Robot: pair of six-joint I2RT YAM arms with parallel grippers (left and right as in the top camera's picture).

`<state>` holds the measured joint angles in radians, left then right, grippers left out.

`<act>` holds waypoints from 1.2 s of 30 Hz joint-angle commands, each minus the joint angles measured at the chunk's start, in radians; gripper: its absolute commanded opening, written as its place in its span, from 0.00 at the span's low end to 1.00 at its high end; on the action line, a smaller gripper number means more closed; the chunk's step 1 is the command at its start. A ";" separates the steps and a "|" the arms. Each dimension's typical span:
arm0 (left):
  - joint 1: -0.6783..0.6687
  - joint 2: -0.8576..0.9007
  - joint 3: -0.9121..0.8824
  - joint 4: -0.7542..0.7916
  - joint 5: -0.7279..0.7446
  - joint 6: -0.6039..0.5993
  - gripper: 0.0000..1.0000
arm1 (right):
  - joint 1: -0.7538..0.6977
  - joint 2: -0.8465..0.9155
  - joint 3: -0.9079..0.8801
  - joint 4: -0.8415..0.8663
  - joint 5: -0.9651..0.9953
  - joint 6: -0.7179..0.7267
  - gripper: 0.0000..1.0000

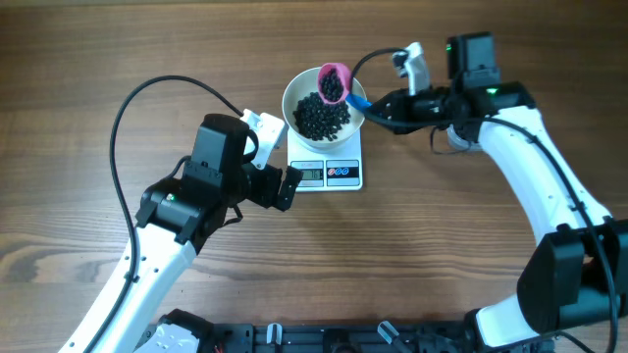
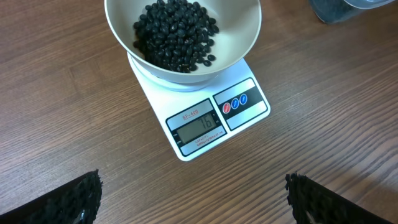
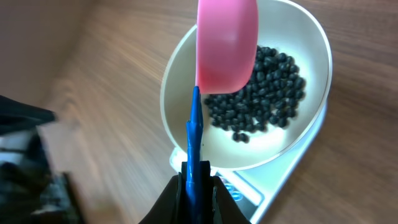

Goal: Scoop item into bowl and weigh 150g on scale
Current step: 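Lift the filled scoop with the right gripper over the white bowl, then tilt the scoop with the right gripper to pour beans into the bowl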

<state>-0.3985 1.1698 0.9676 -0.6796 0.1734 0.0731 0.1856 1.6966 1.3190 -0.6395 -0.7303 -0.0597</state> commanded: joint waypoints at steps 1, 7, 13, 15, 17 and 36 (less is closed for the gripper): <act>-0.005 0.003 -0.006 0.003 0.016 0.001 1.00 | 0.047 0.011 0.001 0.016 0.184 -0.095 0.04; -0.005 0.003 -0.006 0.003 0.016 0.002 1.00 | 0.103 -0.031 0.001 0.031 0.301 -0.134 0.04; -0.005 0.003 -0.006 0.003 0.016 0.001 1.00 | 0.149 -0.072 0.001 0.029 0.426 -0.163 0.04; -0.005 0.003 -0.006 0.003 0.016 0.001 1.00 | 0.158 -0.084 0.001 0.030 0.427 -0.175 0.04; -0.005 0.003 -0.006 0.003 0.016 0.002 1.00 | 0.160 -0.097 0.001 0.034 0.427 -0.176 0.04; -0.005 0.003 -0.006 0.003 0.016 0.001 1.00 | 0.161 -0.181 0.001 0.024 0.494 -0.259 0.04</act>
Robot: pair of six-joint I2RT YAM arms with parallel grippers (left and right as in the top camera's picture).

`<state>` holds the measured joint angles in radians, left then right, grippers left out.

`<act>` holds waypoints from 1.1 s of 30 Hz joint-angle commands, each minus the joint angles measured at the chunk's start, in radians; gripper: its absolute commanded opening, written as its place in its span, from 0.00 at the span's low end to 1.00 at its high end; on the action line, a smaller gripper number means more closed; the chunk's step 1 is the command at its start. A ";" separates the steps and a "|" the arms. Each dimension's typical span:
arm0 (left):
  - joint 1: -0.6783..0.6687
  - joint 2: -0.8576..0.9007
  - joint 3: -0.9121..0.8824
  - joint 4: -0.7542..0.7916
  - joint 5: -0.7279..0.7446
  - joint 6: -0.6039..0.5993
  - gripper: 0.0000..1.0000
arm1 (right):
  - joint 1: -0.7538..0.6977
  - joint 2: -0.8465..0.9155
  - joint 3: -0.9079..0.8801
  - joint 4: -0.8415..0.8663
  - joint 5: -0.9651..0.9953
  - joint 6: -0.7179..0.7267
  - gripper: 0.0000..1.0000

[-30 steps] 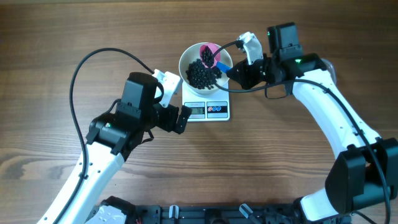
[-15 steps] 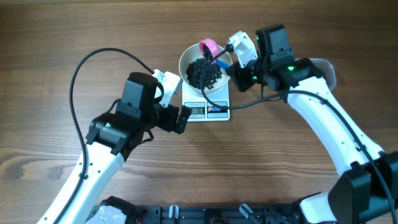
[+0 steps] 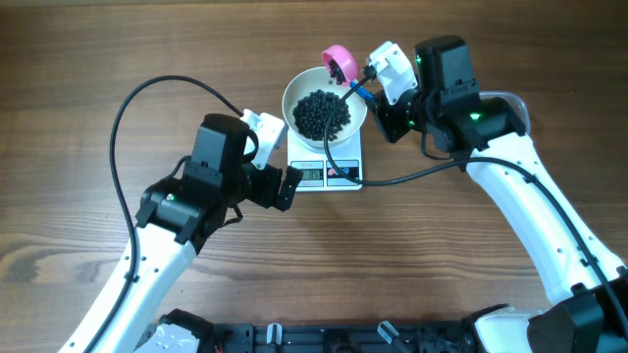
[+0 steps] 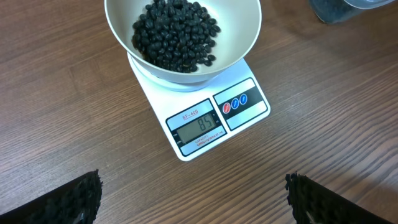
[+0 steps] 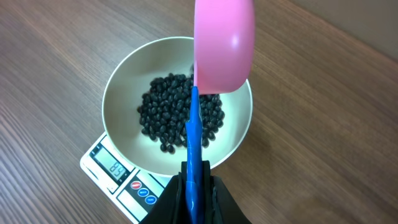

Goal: Scoop item into bowl and weigh 150g on scale
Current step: 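Tilt the scoop with the right gripper to pour beans into the bowl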

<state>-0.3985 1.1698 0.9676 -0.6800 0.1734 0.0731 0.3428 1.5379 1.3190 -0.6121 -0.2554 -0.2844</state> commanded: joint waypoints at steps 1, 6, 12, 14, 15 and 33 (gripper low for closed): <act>-0.005 0.003 -0.006 0.003 0.016 0.001 1.00 | 0.005 -0.022 0.001 -0.007 0.019 -0.037 0.04; -0.005 0.003 -0.006 0.003 0.016 0.001 1.00 | 0.016 -0.022 0.001 -0.018 0.019 -0.135 0.04; -0.005 0.003 -0.006 0.003 0.016 0.001 1.00 | 0.034 -0.022 0.001 -0.009 0.077 -0.217 0.04; -0.005 0.003 -0.006 0.003 0.016 0.001 1.00 | 0.034 -0.022 0.001 -0.010 0.079 -0.216 0.05; -0.005 0.003 -0.006 0.003 0.016 0.002 1.00 | 0.034 -0.022 0.001 -0.009 0.079 -0.213 0.04; -0.005 0.003 -0.006 0.003 0.016 0.001 1.00 | 0.034 -0.022 0.001 0.006 0.105 -0.236 0.04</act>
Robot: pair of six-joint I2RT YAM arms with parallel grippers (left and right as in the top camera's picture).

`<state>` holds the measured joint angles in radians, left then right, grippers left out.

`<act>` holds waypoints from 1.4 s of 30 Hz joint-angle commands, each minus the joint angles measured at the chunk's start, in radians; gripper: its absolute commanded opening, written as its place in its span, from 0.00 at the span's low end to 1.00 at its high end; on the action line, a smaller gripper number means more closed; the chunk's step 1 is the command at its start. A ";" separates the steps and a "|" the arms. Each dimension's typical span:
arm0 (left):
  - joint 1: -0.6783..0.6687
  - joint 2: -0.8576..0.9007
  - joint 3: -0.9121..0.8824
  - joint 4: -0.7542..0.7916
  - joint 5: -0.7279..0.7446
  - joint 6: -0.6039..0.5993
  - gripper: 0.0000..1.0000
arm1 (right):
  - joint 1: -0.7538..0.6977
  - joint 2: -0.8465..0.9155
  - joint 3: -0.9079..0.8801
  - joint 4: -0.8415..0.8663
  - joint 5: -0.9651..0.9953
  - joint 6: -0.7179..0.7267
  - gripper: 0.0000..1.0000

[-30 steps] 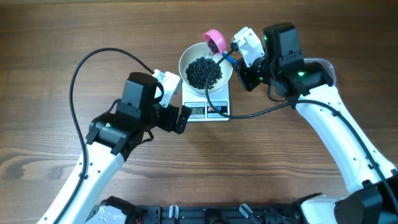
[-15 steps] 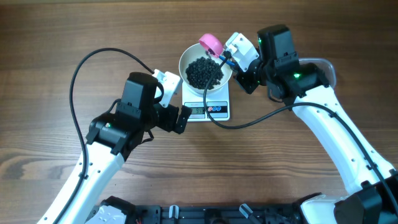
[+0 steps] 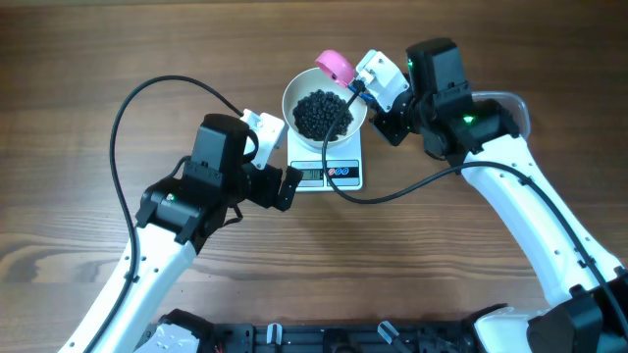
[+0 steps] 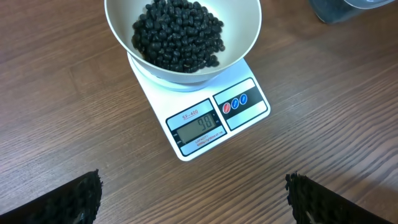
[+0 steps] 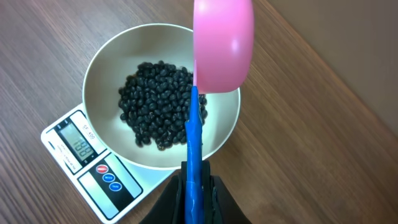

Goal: Scoop item into bowl and weigh 150g on scale
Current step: 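Tilt the scoop with the right gripper to pour beans into the bowl, then carry the empty scoop with the right gripper back to the bean tub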

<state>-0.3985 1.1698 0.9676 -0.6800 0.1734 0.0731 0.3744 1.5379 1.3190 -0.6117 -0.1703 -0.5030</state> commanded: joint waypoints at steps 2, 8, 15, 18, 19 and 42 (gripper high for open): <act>-0.005 0.003 -0.006 0.003 0.016 0.001 1.00 | 0.002 -0.022 0.001 0.009 0.013 -0.012 0.04; -0.005 0.003 -0.006 0.003 0.016 0.001 1.00 | 0.002 -0.022 0.001 0.023 -0.087 0.111 0.04; -0.005 0.003 -0.006 0.003 0.016 0.002 1.00 | 0.002 -0.022 0.001 0.028 -0.086 0.372 0.05; -0.005 0.003 -0.006 0.003 0.016 0.002 1.00 | -0.004 -0.022 0.001 0.029 -0.085 0.446 0.04; -0.005 0.003 -0.006 0.003 0.016 0.001 1.00 | -0.012 -0.022 0.001 0.029 -0.080 0.464 0.04; -0.005 0.003 -0.006 0.003 0.016 0.001 1.00 | -0.540 -0.119 0.001 -0.320 0.138 0.077 0.04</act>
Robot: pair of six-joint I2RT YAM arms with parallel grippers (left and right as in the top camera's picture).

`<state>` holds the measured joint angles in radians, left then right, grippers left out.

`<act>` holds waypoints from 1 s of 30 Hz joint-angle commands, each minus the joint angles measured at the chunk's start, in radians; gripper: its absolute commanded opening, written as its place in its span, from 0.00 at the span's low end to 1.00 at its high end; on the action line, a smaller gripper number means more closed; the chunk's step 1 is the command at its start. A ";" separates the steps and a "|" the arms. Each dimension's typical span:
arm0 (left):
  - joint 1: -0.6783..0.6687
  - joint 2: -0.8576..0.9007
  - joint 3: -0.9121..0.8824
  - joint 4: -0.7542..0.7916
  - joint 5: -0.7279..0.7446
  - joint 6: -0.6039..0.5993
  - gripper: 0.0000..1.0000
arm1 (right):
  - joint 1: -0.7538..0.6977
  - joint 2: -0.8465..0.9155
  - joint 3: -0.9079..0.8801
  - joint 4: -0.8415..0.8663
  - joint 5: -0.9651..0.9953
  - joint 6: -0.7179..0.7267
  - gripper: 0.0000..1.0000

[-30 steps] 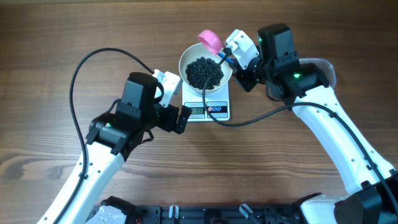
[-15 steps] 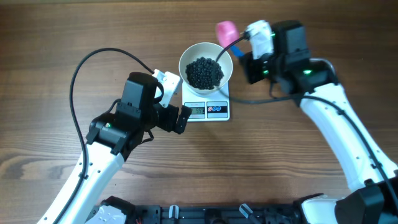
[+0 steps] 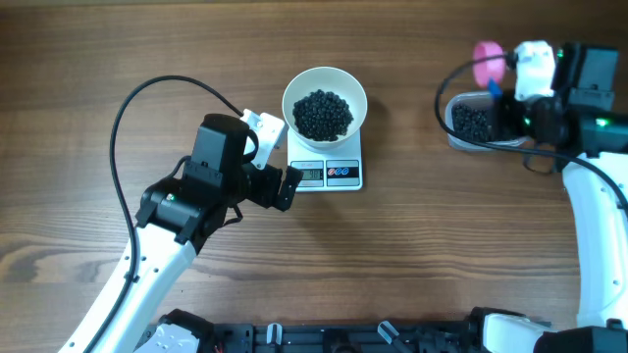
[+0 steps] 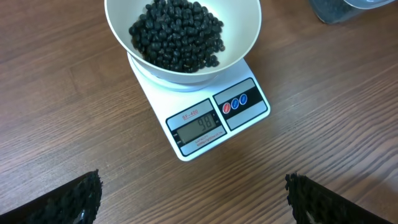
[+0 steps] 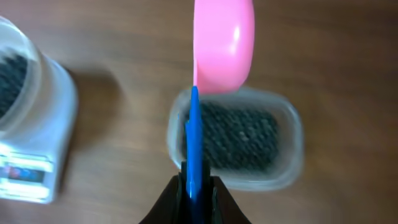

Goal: Scoop item into bowl and weigh 150g on scale
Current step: 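Carry the empty scoop with the right gripper back to the bean tub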

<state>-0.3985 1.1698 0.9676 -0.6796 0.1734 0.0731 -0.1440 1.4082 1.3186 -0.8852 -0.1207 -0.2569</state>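
A white bowl [image 3: 325, 103] of black beans [image 4: 176, 32] stands on the white scale [image 3: 327, 174]; its display [image 4: 199, 126] reads about 98. My right gripper [image 5: 196, 186] is shut on the blue handle of a pink scoop [image 5: 224, 43]. The scoop [image 3: 488, 61] hangs over the clear tub of black beans [image 3: 478, 122] at the far right. My left gripper [image 4: 193, 199] is open, hovering above the table in front of the scale, nothing between its fingers.
The tub of beans [image 5: 239, 140] lies under the scoop in the right wrist view, blurred. A black cable [image 3: 147, 93] loops over the table on the left. The dark edge of a container [image 4: 339, 9] shows at the top right of the left wrist view.
My right gripper with the pink scoop was beside the bowl's far rim; now it is at the far right over the bean tub. The scale reads about 98 as before. The left arm is unchanged.
First the pink scoop was tipped over the bowl, the display showing 16. Then the scoop was at the bowl's far right rim with 85 showing. After that the display read 98 with the scoop still by the bowl. Now the scoop is over the tub.
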 commanded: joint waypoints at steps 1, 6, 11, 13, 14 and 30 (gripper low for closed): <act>-0.005 0.003 -0.006 0.003 0.016 0.001 1.00 | -0.024 0.021 0.001 -0.076 0.103 -0.206 0.04; -0.005 0.003 -0.006 0.003 0.016 0.002 1.00 | -0.024 0.061 0.001 -0.108 0.193 -0.238 0.04; -0.005 0.003 -0.006 0.003 0.016 0.001 1.00 | -0.024 0.114 0.001 -0.109 0.244 -0.238 0.04; -0.005 0.003 -0.006 0.003 0.016 0.001 1.00 | -0.024 0.134 0.001 -0.115 0.245 -0.238 0.04; -0.005 0.003 -0.006 0.003 0.016 0.002 1.00 | -0.024 0.145 0.001 -0.119 0.249 -0.237 0.04; -0.005 0.003 -0.006 0.003 0.016 0.002 1.00 | -0.024 0.273 0.001 -0.123 0.125 -0.180 0.04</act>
<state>-0.3985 1.1698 0.9676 -0.6796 0.1734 0.0731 -0.1673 1.6402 1.3186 -0.9985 0.0978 -0.4652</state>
